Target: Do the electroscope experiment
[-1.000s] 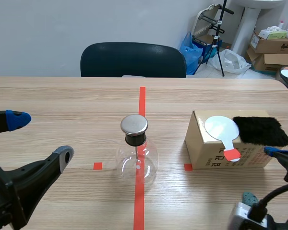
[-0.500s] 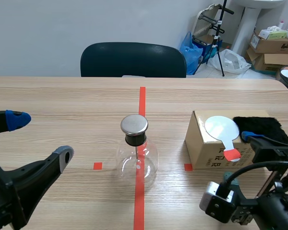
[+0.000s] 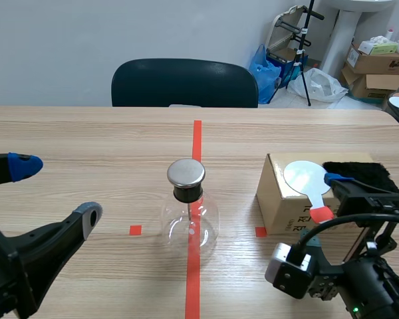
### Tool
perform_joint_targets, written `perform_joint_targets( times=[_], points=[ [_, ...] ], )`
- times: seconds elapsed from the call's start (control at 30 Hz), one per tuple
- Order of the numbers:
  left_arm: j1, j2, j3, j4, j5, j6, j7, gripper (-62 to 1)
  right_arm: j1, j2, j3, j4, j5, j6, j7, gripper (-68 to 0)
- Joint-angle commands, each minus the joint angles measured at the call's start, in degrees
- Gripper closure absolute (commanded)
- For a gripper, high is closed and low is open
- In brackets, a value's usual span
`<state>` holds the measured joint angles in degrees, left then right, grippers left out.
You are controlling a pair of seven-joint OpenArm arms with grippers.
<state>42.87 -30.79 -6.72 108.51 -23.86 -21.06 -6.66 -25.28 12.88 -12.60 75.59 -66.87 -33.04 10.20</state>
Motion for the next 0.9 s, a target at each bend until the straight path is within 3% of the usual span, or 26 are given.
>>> perform_joint_targets(
  times=[0.0, 0.67, 0.77, 0.87],
  points=[
    [0.1, 0.3, -0.3, 1.2, -0.4, 0.0, -0.8, -62.3, 0.9, 0.8, 0.1, 1.0, 0.0, -0.6, -0.2, -67.9],
    [0.1, 0.3, -0.3, 1.2, -0.4, 0.0, -0.8, -62.3, 1.3, 0.8, 0.1, 1.0, 0.0, -0.6, -0.2, -67.1],
    [0.1, 0.3, -0.3, 1.2, -0.4, 0.0, -0.8, -62.3, 1.3, 0.8, 0.1, 1.0, 0.0, -0.6, -0.3, -55.3],
    [0.1, 0.3, -0.3, 1.2, -0.4, 0.0, -0.8, -62.3, 1.3, 0.8, 0.1, 1.0, 0.0, -0.6, -0.5, -37.9]
  ],
)
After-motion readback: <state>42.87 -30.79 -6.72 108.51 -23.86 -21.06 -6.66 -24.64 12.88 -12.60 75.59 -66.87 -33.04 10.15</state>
